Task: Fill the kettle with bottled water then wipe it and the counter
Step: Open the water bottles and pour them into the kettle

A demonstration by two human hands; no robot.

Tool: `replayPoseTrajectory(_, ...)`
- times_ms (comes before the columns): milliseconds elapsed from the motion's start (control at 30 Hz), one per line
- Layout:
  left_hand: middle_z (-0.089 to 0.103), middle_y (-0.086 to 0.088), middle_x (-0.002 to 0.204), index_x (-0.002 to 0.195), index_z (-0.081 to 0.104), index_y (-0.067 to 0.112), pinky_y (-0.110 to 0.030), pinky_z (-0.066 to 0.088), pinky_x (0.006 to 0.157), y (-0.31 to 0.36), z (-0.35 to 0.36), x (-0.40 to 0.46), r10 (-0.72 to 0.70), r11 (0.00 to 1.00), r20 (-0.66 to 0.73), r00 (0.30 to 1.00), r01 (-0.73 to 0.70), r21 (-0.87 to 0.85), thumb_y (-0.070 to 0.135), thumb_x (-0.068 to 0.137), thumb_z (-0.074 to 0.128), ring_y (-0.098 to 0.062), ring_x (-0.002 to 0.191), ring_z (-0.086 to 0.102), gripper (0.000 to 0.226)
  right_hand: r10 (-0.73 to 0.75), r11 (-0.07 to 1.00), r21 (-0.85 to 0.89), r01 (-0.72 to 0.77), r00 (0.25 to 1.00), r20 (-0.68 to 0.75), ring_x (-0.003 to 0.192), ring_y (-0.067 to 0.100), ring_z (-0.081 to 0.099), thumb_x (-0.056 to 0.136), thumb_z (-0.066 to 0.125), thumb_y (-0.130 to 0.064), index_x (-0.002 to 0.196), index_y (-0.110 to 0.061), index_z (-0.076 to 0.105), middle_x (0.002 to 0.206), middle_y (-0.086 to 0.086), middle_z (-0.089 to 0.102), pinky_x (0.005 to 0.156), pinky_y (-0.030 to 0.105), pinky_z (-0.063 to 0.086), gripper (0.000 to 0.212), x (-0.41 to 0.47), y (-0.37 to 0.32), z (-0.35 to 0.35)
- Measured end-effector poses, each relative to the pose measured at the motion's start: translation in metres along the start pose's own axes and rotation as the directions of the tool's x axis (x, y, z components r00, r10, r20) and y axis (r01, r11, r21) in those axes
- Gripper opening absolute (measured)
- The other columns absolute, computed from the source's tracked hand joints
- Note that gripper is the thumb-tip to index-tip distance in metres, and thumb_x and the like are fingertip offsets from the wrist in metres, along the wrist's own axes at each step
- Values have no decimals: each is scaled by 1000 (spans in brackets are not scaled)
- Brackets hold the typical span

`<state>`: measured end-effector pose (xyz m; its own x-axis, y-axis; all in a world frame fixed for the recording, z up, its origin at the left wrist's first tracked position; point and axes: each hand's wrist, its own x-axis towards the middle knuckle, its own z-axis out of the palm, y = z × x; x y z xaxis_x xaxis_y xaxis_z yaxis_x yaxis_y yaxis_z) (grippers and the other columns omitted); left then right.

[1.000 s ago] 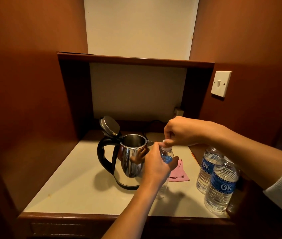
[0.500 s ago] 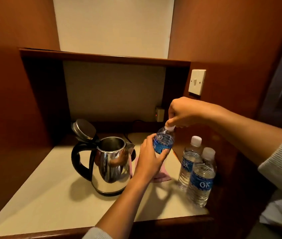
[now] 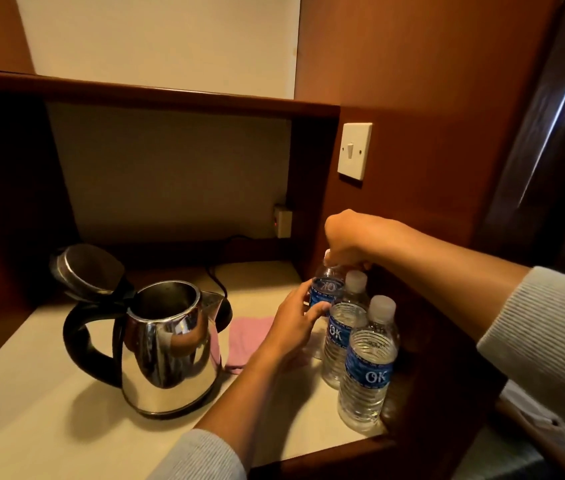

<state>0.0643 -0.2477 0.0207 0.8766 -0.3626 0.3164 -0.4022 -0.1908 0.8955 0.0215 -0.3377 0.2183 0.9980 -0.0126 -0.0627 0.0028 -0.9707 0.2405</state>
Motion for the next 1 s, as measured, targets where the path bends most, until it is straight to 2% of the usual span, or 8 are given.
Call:
replayPoseTrajectory(100, 61, 3, 132, 147, 45, 25, -21, 46, 92, 1, 1, -1, -12, 1000, 46, 999, 13, -28, 24, 99, 58, -10, 115, 57, 50, 47, 999, 6, -48, 996, 81, 51, 16, 59, 96, 63, -26, 87, -5, 60, 69, 6, 62, 44, 21, 48, 23, -3, 3, 1)
replayPoseTrajectory(267, 61, 6, 137, 147, 45, 25, -29, 45, 100, -2, 2, 1, -41, 999, 59, 997, 43, -31, 27, 100, 57, -9, 121, 57, 49, 65, 990, 99, -104, 938, 340, 62, 21, 68, 93, 68, -29, 90, -2, 66, 81, 12, 73, 70, 31, 59, 28, -11, 6, -1)
replayPoseTrajectory(433, 48, 0, 151, 155, 31, 27, -39, 41, 112, 0, -8, -6, -80, 997, 64, 995, 80, -1, 28, 101, 55, -15, 134, 49, 60, 5, 986, 164, -31, 987, 158, 49, 15, 63, 86, 76, -28, 64, -10, 63, 54, 1, 66, 51, 24, 51, 32, -23, 9, 2)
replayPoseTrajectory(533, 51, -7, 148, 154, 31, 27, -36, 41, 112, 3, -19, -17, -97, 995, -82, 992, 100, 32, 17, 104, 48, -18, 136, 48, 54, -19, 973, 231, 2, 997, 72, 49, 15, 64, 84, 78, -31, 63, -11, 64, 57, 3, 68, 47, 24, 47, 33, -33, 6, 8)
replayPoseTrajectory(700, 64, -3, 130, 137, 46, 31, -18, 54, 85, 23, -29, -60, -174, 959, -237, 956, 110, -261, 33, 105, 42, -11, 114, 62, 33, -38, 956, 286, 62, 995, -88, 60, 14, 56, 83, 78, -31, 63, -19, 50, 69, 0, 57, 47, 23, 39, 37, -41, -8, 23)
replayPoseTrajectory(800, 61, 6, 133, 133, 47, 38, -13, 52, 84, 30, -29, -92, -156, 950, -198, 968, 92, -298, 56, 89, 49, -5, 121, 58, 47, -75, 936, 333, 113, 989, -124, 68, 13, 60, 84, 78, -32, 66, -21, 51, 74, -1, 58, 51, 23, 42, 34, -45, -19, 24)
replayPoseTrajectory(900, 55, 18, 135, 139, 41, 43, -24, 49, 101, 23, -27, -111, -126, 977, -198, 972, 86, -198, 54, 83, 69, 1, 125, 52, 63, -107, 900, 405, 162, 982, -156, 70, 13, 62, 84, 77, -34, 72, -19, 60, 78, 0, 63, 51, 23, 42, 26, -50, -31, 26)
replayPoseTrajectory(1000, 59, 24, 127, 132, 44, 48, -24, 52, 97, 18, -26, -120, -109, 987, -233, 966, 77, -140, 47, 69, 88, 2, 119, 57, 76, -72, 838, 519, 171, 976, -206, 74, 15, 66, 82, 75, -36, 82, -13, 71, 80, 2, 69, 54, 27, 49, 23, -54, -42, 38)
